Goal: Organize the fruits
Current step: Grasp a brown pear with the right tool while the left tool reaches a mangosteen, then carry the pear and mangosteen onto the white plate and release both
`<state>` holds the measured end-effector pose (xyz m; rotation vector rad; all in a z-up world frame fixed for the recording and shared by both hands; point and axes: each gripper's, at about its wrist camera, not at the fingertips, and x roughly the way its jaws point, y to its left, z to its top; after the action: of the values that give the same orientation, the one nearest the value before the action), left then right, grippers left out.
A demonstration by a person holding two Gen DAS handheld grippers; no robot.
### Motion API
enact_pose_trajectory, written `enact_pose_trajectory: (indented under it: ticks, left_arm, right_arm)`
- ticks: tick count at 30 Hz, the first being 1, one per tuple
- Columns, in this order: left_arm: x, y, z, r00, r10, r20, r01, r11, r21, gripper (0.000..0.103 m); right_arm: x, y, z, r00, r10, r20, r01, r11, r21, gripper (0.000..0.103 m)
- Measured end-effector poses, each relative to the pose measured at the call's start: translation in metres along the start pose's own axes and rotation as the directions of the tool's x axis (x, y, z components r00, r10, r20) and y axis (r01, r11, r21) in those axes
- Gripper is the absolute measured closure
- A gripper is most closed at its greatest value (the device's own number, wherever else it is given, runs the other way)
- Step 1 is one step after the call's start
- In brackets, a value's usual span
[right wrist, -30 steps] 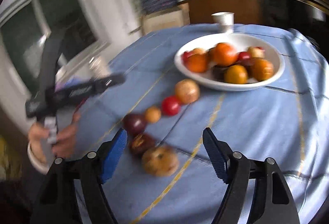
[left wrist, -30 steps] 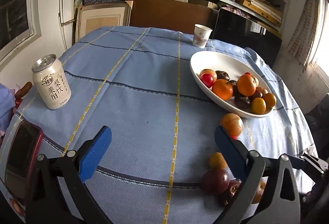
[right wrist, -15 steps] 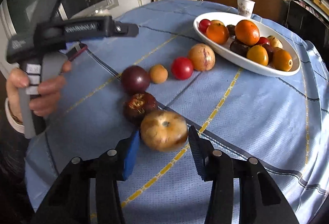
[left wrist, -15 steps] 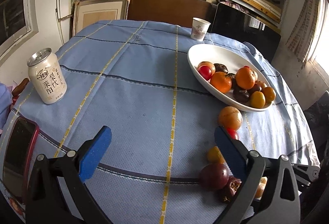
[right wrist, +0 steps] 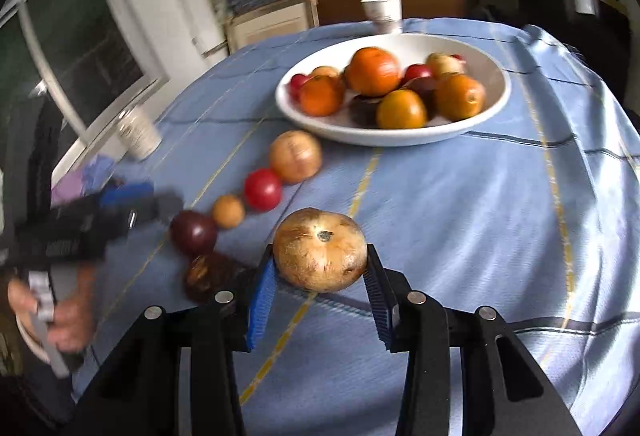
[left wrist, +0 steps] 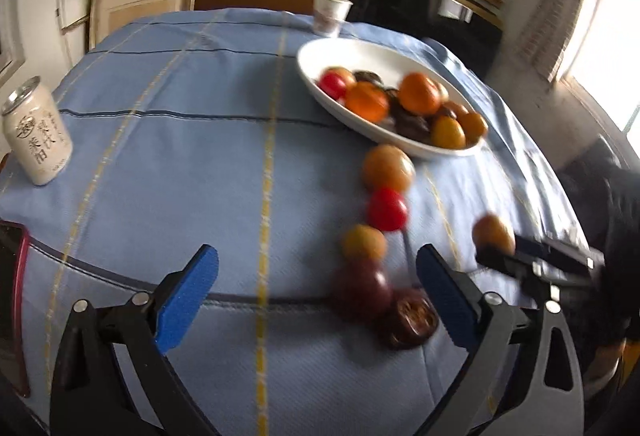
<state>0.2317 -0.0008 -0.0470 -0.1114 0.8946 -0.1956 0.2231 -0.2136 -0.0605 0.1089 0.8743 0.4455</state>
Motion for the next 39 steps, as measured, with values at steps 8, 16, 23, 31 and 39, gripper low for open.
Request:
enact_pose_trajectory:
  ticks: [8,16,23,31,39]
  left_arm:
    - [0.012,-0.020,-0.013,0.998,-0.017,-0.055,0.023,0.994,0.104,0.040]
    - [0.012,-0.016,-0.012,0.997,-0.033,-0.063,0.039,0.995,0.087,0.051]
    - [0.013,-0.017,-0.012,0.998,-0.031,-0.062,0.037,0.995,0.093,0.054]
    - [0.012,-0.026,-0.014,0.998,-0.022,-0.051,0.029,0.990,0.137,0.066]
    - [0.011,-0.027,-0.015,0.999,-0.020,-0.047,0.026,0.990,0.139,0.067]
  right_arm:
    - [0.001,-0.013,0.003,1.000,-0.012,-0.001,0.012,0.998,0.060,0.060]
    - [0.003,-0.004,0.000,1.000,-0.021,-0.016,0.021,1.000,0.017,0.060]
    - [0.002,-0.006,0.001,1.000,-0.028,-0.014,0.028,0.999,0.026,0.060]
    - [0.003,-0.009,0.000,1.000,0.002,-0.018,-0.001,0.998,0.055,0.060]
    - [0.001,-0.009,0.000,1.000,-0.004,-0.007,0.004,0.999,0.055,0.060]
